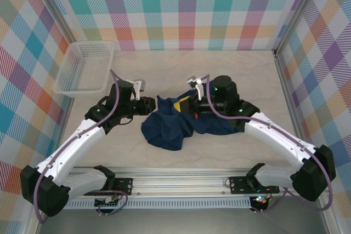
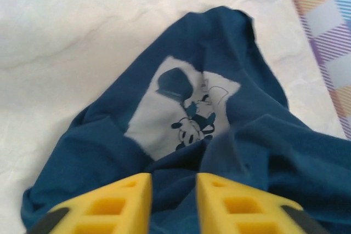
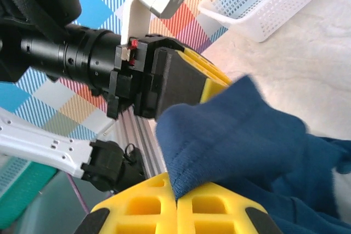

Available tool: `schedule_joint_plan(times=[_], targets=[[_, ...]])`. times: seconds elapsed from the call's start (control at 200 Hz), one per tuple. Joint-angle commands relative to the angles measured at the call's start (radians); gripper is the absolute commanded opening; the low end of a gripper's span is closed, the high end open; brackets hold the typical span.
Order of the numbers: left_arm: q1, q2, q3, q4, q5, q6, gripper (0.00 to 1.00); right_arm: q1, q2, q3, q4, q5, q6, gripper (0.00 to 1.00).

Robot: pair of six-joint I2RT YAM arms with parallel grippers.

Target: Fold the inside-out t-shirt

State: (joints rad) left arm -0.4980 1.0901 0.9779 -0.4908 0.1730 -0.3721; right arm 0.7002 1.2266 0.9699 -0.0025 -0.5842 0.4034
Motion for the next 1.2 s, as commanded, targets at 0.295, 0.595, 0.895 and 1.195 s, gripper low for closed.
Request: schedule_joint_plan(times=[0.295,0.595,0.895,1.195], targets=[[-0.011,-0.129,-0.2,0.106,0.159,-0.235,0.53,0.091,0.114,-0.068,0.281,0.124,0.188,0.0],[-0.022,0.05,-0.138,0.194,0.222,-0.231,0.46,0.108,0.105,-0.11,0.336,0.124,0.198,0.0],[-0.027,0.062,-0.164,0.355,0.283,-0.246,0.06,0.107,0.016,-0.159,0.295,0.198,0.14,0.0],[-0.017,-0.095,-0.229,0.57,0.416,-0.28,0.0,0.104,-0.105,-0.201,0.119,0.418,0.077,0.0]])
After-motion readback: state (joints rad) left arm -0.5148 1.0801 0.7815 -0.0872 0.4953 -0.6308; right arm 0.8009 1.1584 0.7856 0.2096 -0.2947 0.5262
